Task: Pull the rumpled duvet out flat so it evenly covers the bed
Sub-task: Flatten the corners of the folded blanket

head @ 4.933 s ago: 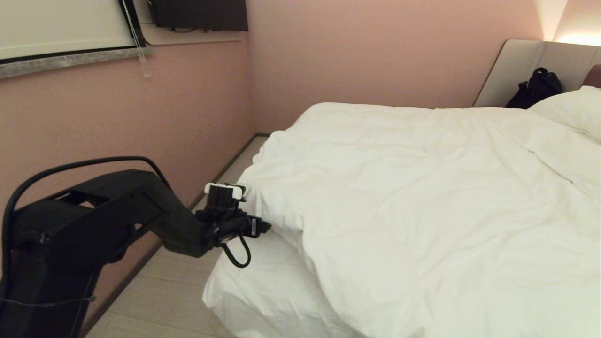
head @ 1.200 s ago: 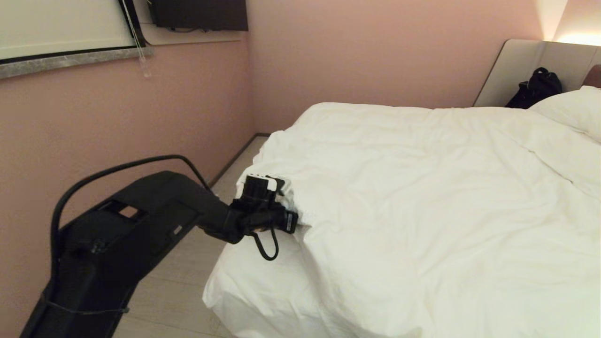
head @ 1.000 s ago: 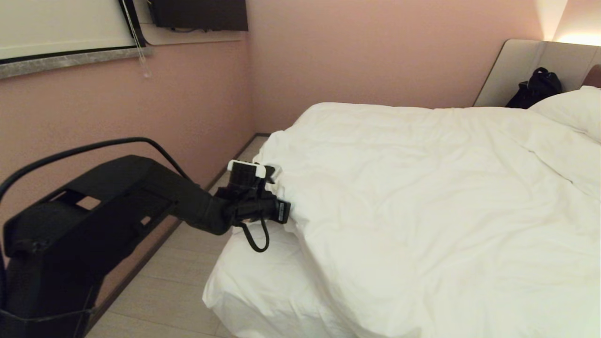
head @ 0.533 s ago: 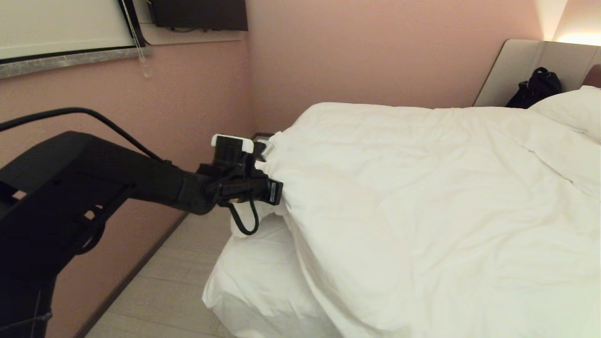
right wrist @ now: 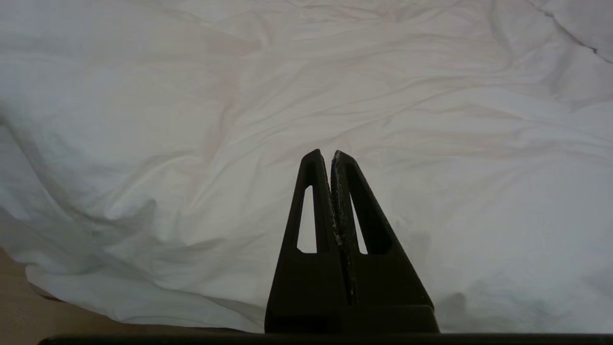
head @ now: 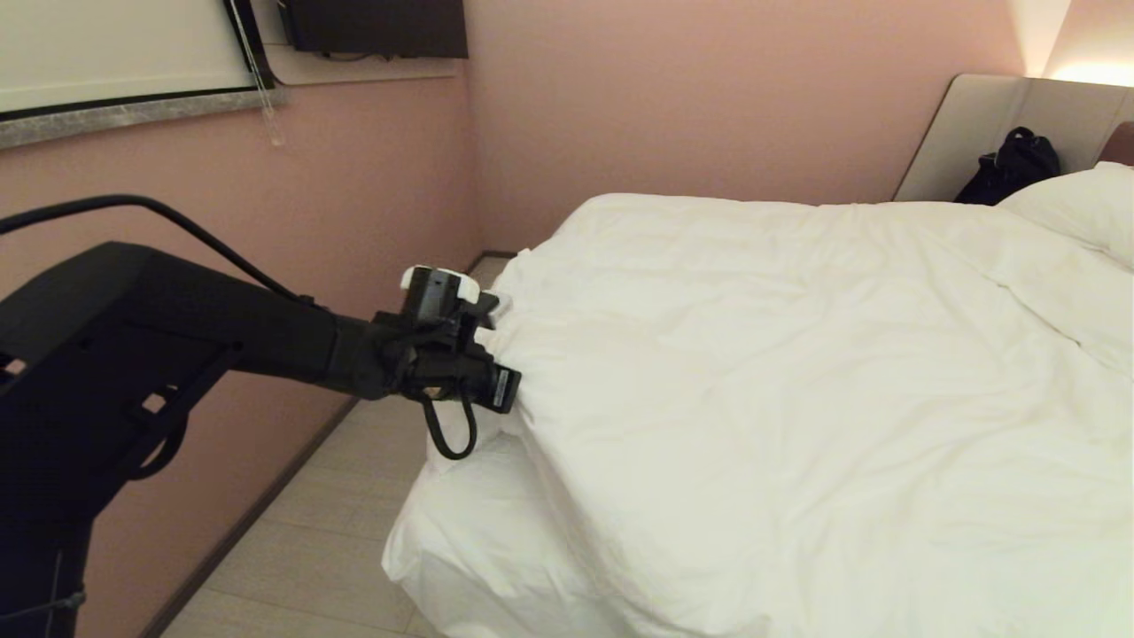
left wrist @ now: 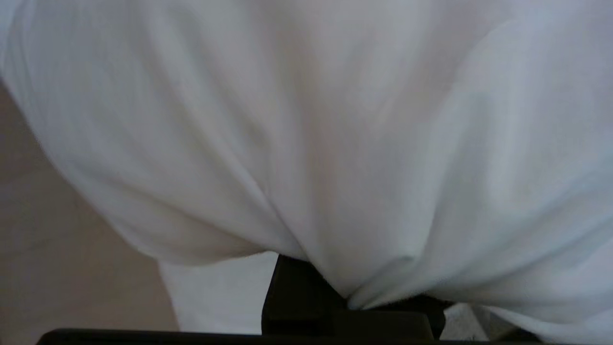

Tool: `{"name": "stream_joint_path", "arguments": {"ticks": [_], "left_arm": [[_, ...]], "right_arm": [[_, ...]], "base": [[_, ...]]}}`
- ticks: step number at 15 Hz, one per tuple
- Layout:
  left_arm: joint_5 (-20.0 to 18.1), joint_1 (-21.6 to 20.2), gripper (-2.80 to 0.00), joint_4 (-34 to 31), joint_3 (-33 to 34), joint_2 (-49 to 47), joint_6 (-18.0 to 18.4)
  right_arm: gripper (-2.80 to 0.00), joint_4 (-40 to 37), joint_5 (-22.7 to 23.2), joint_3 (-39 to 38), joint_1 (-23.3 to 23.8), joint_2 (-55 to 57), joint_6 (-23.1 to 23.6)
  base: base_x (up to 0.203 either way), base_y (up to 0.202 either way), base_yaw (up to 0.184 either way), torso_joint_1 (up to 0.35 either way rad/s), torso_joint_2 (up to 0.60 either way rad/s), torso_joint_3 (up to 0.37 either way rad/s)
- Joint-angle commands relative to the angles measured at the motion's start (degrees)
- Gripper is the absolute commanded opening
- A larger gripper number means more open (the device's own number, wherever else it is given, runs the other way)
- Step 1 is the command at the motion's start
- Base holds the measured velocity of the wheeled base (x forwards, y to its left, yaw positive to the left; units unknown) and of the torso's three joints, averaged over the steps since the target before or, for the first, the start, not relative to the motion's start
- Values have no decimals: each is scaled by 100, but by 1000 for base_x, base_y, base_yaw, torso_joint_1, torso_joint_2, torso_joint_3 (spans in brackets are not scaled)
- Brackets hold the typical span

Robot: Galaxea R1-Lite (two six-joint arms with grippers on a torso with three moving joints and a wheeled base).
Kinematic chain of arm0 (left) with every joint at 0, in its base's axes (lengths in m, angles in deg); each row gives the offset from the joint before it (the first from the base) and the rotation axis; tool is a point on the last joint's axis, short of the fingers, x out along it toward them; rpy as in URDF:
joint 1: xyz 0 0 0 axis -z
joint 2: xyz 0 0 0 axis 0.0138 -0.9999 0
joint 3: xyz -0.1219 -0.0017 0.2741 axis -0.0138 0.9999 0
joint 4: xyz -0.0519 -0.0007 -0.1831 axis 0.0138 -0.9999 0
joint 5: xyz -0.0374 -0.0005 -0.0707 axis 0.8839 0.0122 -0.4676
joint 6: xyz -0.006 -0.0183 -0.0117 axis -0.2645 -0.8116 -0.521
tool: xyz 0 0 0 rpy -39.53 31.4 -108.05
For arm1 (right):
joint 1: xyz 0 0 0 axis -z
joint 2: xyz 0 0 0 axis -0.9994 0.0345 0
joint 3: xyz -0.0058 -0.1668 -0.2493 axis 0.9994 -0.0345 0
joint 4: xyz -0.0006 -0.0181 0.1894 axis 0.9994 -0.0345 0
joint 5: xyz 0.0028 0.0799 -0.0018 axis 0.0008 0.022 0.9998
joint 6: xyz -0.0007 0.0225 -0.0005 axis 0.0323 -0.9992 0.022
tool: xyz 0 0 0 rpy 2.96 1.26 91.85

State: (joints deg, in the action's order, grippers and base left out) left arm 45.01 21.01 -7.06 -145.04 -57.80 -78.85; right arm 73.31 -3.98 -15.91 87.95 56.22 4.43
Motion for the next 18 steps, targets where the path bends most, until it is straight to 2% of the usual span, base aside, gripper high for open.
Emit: {"name": "stream_joint_path", "arguments": {"ticks": [1,7,8,12,16,18], "left_arm": [[24,-1,-280,-61,50,-126,0],[140,8,-280,-55,119,-309,-17],[148,8,0,-55,119,-309,-28],[203,-14,0,-68,570,12,154],[237,-244,0,8,1751,643,363],[104,-480,0,419,2205,641,409]], "right_arm": [[-280,-4,-2,0,-1,-2,2],[-280,-4,-2,0,-1,3,2],[-280,-3,-2,0,-1,6,2],[-280,5,-2,0,-1,-2,2],[-280,-4,-2,0,-1,-2,2],[-280,2,-2,0,-1,-2,2]], "base": [[0,0,0,0,0,0],[0,0,0,0,0,0],[0,0,0,0,0,0],[0,0,0,0,0,0],[0,0,0,0,0,0],[0,0,0,0,0,0]]}}
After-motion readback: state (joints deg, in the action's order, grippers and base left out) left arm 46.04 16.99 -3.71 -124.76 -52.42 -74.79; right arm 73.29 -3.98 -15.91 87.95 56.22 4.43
